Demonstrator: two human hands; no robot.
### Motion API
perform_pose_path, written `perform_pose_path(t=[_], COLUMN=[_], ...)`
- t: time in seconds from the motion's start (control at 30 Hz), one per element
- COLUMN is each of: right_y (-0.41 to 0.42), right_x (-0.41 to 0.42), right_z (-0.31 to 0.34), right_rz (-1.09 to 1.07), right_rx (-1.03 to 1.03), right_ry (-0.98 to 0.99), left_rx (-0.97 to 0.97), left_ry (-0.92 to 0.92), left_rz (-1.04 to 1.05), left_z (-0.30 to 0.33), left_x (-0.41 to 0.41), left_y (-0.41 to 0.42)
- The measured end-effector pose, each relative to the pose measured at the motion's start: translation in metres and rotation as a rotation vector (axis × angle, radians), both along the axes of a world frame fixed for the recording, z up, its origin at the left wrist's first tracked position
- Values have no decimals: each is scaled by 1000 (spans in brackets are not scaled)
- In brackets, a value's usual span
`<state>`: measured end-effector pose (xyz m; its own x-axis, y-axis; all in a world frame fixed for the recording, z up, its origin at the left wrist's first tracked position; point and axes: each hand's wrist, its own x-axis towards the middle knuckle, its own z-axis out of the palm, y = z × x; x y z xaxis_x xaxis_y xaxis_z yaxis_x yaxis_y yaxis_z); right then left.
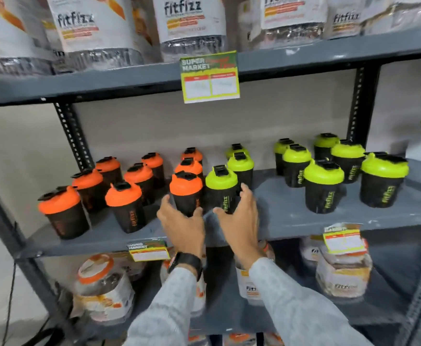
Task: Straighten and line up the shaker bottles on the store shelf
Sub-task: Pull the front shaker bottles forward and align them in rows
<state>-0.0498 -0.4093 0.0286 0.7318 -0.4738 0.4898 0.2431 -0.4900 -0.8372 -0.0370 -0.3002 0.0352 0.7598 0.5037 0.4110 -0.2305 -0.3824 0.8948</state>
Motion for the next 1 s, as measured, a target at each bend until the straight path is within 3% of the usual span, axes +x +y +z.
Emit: perform_pose_path(t=[0.23, 1.0], right_y=[13, -50], right_x=[25, -4], right_z=[0, -4], right_rz=[-47, -133], right_rx=[-12, -91], right_ry=[113, 79], left_rx=[17, 117], left_ry=[15, 0], left_rz=[11, -193], left_z=[-1, -9], left_x=[17, 0], left_y=[-12, 29])
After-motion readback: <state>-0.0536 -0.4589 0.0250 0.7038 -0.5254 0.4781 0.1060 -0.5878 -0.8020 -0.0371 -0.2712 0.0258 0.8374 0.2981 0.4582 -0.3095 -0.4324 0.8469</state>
